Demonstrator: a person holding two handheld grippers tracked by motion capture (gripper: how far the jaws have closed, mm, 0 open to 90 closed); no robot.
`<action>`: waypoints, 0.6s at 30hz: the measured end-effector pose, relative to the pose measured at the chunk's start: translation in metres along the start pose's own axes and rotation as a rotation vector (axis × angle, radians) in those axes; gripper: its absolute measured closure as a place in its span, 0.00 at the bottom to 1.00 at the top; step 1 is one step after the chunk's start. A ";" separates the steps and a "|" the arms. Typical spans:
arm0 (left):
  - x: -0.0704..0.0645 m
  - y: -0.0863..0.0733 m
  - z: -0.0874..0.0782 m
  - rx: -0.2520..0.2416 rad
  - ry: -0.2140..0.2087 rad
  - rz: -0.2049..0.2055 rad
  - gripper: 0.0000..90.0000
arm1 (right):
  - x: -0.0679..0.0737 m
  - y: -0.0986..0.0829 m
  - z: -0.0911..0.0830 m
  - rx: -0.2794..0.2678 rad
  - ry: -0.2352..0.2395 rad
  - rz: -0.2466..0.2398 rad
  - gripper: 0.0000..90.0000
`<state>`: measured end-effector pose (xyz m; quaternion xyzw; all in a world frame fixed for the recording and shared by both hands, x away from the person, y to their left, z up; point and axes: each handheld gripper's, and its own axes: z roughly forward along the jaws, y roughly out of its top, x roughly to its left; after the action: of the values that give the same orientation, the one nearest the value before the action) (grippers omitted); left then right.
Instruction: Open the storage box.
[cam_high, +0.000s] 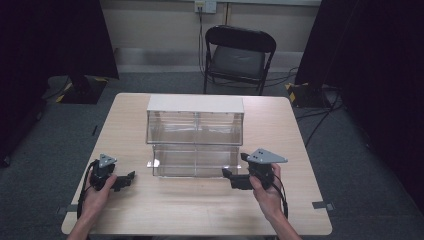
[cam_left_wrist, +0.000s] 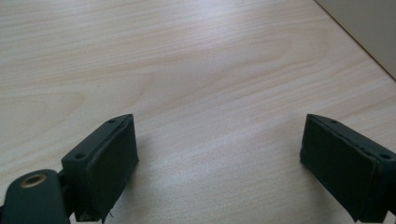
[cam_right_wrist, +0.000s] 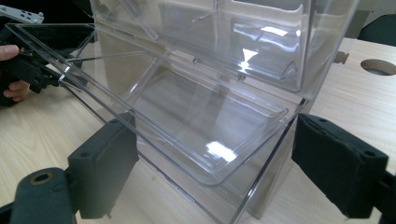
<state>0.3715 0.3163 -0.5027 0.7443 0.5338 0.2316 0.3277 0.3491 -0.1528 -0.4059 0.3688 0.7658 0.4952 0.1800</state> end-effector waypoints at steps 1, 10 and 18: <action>0.000 0.000 0.000 0.000 0.000 0.000 0.12 | 0.000 0.001 0.000 0.002 0.001 -0.005 0.15; 0.000 0.000 0.000 0.000 0.000 0.000 0.12 | 0.001 0.002 0.004 -0.013 0.006 0.016 0.15; 0.000 0.000 0.000 0.000 0.000 0.000 0.12 | 0.000 0.004 0.005 -0.011 0.007 0.012 0.15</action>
<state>0.3715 0.3163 -0.5027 0.7444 0.5338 0.2316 0.3276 0.3532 -0.1487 -0.4045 0.3707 0.7613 0.5018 0.1764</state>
